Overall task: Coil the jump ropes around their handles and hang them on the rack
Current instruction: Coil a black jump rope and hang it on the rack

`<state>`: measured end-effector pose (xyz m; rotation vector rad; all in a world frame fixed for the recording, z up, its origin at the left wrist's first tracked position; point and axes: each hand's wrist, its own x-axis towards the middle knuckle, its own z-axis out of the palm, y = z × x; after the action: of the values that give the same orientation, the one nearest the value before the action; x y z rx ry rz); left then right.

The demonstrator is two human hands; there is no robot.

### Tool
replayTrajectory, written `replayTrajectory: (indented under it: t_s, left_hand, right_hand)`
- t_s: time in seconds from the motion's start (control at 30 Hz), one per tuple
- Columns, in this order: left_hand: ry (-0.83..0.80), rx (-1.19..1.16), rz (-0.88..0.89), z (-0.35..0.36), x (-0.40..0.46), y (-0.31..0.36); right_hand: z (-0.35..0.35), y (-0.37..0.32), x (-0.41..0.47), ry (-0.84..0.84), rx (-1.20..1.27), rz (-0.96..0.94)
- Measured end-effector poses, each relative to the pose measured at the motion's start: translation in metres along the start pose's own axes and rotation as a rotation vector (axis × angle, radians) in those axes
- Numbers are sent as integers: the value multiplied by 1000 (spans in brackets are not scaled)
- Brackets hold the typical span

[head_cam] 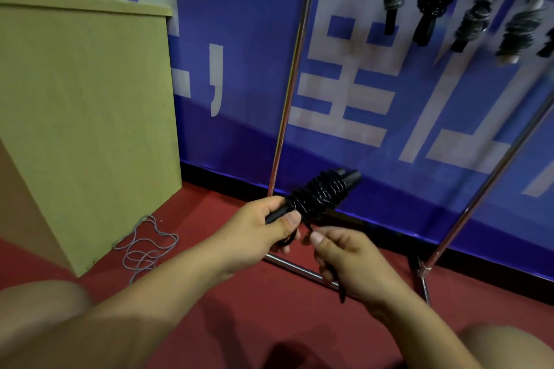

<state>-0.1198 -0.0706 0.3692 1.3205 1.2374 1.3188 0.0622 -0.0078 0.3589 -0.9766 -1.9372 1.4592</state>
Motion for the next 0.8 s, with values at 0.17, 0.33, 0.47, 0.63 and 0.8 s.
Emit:
replayTrajectory:
  t_s: [0.17, 0.33, 0.47, 0.63, 0.8]
  left_hand:
    - [75, 177, -89, 0, 1, -8]
    - [171, 494, -139, 0, 1, -7]
    - [207, 613, -163, -1, 1, -1]
    - [219, 797, -167, -5, 1, -6]
    - [213, 922, -187, -10, 5, -14]
  right_hand:
    - [21, 14, -12, 22, -675, -247]
    - [26, 13, -16, -11, -751, -292]
    - [22, 11, -17, 91, -779, -292]
    - [16, 9, -18, 196, -772, -263]
    - [20, 7, -22, 199, -862, -218]
